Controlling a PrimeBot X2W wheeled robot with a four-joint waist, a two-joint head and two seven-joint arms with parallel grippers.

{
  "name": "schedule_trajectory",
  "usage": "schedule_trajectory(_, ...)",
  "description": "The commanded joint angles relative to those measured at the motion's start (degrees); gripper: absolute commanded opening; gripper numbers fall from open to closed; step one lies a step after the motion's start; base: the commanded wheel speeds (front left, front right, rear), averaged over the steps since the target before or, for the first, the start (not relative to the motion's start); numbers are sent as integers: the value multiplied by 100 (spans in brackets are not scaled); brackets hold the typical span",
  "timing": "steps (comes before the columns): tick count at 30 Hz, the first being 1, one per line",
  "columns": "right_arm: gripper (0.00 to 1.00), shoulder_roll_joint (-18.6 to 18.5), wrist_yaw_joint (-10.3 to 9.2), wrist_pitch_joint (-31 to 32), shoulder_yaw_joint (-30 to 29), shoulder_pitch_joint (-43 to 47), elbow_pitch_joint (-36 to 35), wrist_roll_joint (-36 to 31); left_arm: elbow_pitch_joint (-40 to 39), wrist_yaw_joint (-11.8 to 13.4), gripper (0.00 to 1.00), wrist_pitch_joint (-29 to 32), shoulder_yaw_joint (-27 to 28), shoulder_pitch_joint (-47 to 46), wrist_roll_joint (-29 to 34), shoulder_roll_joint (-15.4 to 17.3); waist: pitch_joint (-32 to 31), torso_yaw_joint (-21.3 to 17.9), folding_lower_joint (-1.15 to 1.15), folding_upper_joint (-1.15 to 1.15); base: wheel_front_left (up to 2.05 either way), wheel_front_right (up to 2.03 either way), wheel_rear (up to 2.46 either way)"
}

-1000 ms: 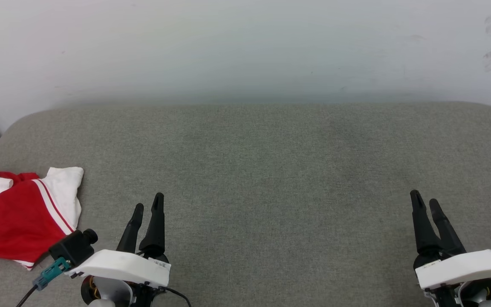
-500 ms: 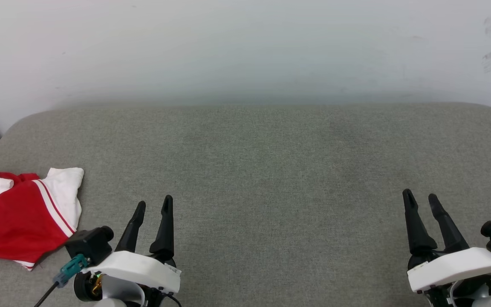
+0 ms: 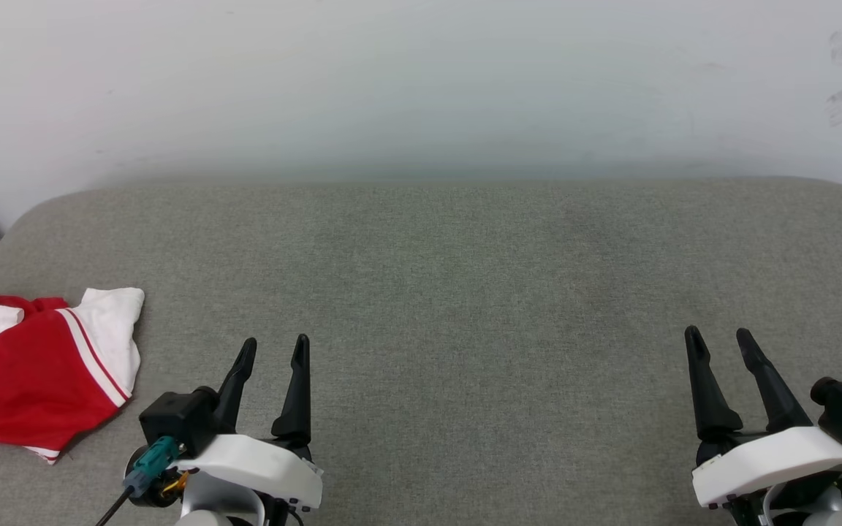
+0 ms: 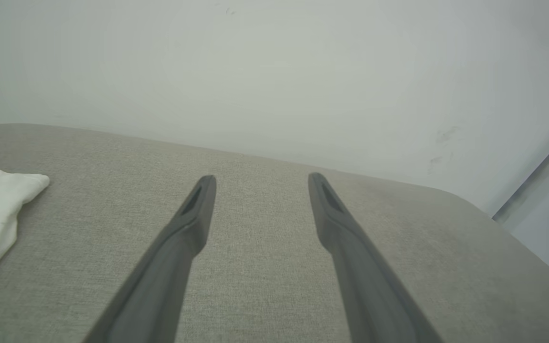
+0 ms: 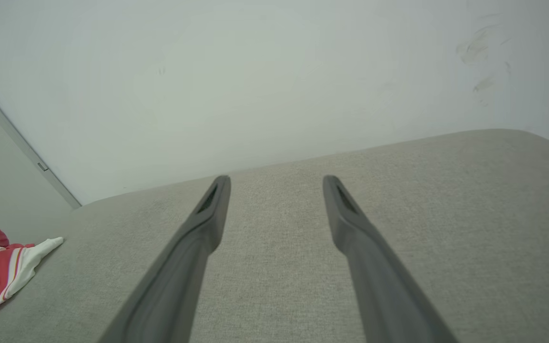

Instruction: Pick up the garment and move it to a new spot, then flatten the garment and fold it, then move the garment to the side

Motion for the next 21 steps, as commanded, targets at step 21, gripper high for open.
schedule_trajectory(21,100,74,1,-61,-87,116,-202,-1163,10,217,100,-313,-213,-65,1026,53,-15,-11,0,0,0,0,0)
